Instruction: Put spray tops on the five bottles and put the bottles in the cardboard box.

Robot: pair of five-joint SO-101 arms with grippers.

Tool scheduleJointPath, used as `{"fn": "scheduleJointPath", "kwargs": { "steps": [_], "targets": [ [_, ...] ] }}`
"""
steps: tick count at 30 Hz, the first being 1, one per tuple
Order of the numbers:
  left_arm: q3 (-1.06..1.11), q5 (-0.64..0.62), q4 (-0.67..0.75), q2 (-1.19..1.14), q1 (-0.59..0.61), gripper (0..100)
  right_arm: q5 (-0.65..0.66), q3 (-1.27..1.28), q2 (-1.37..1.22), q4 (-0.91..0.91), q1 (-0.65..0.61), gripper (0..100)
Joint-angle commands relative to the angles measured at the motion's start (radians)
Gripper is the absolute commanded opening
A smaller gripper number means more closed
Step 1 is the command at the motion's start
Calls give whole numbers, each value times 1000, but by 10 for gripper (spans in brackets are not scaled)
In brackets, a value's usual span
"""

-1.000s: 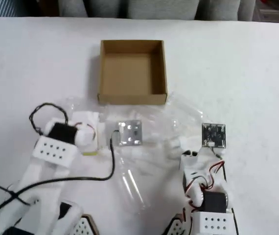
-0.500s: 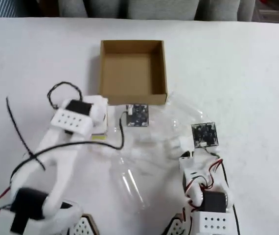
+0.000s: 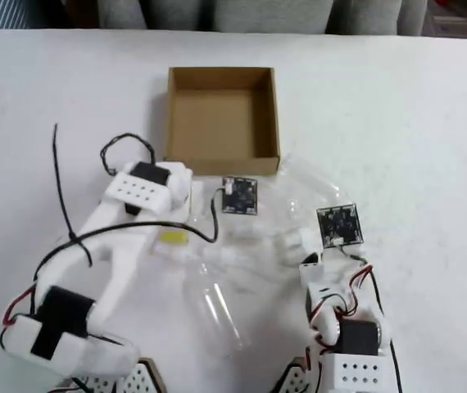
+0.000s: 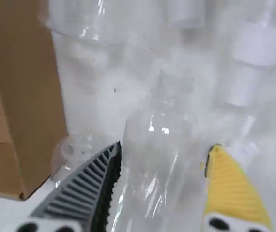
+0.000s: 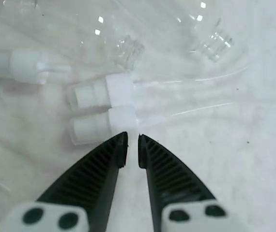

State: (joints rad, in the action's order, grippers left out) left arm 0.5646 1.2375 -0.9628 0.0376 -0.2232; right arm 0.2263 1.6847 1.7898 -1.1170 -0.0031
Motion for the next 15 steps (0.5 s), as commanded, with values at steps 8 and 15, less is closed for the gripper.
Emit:
{"fn": "scheduleJointPath", "kwargs": {
  "steps": [8,15],
  "targets": [
    [-89,2,49,-119,-10,277,14,5,10,-4,2,20],
    [-91,3,57,-159,-12,106,14,5,10,-4,2,20]
  ]
}}
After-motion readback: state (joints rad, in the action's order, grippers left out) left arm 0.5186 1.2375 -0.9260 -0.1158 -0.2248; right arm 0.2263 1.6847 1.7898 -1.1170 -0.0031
